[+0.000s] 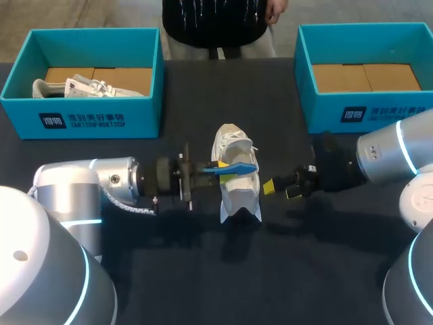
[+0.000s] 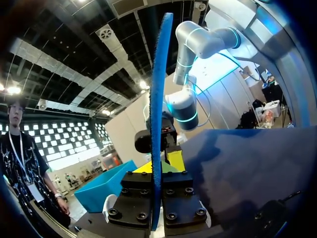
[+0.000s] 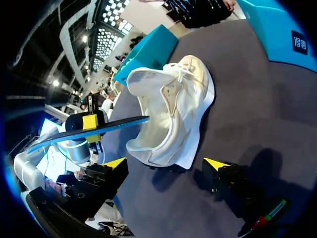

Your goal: Take the shoe out of the shoebox, open the shoe tongue, remove and reinsert the insole, then place the shoe into the shoebox

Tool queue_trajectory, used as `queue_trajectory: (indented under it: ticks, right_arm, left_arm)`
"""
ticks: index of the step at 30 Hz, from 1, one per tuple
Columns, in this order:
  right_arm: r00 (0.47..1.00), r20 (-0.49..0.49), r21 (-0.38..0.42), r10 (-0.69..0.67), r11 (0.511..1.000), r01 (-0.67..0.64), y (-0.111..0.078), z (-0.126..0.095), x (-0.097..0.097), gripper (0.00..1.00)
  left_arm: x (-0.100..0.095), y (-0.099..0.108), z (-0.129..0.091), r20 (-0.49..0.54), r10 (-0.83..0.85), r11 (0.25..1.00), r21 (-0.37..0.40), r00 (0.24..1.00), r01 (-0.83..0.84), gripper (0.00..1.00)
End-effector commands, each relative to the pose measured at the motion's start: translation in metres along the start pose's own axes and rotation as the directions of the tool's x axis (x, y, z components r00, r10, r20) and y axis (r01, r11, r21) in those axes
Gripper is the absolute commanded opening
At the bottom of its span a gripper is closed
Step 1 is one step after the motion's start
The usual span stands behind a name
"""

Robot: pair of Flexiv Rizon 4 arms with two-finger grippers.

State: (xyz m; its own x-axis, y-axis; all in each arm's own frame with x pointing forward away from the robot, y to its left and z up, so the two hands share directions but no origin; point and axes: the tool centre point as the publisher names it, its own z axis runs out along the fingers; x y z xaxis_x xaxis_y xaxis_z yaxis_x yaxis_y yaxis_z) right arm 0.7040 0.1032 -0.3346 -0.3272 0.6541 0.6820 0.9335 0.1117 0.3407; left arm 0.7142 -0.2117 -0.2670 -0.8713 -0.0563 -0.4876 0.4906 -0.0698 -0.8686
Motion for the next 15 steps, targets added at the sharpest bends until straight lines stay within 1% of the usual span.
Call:
queue_trajectory:
  ticks: [1,15]
  right_arm:
    - [1.000,0.001,-0.002,-0.001,1.000,0.001,0.000,0.001,0.000,1.00]
    - [1.000,0.001,-0.002,-0.001,1.000,0.001,0.000,0.001,0.000,1.00]
  left_arm:
    - [0.000,0.003,0.006,0.002,0.001,1.000,-0.002,1.000,-0.001,0.00]
    - [0.000,0.018,0.009,-0.019,0.036,0.999,-0.015,0.999,-0.037,0.00]
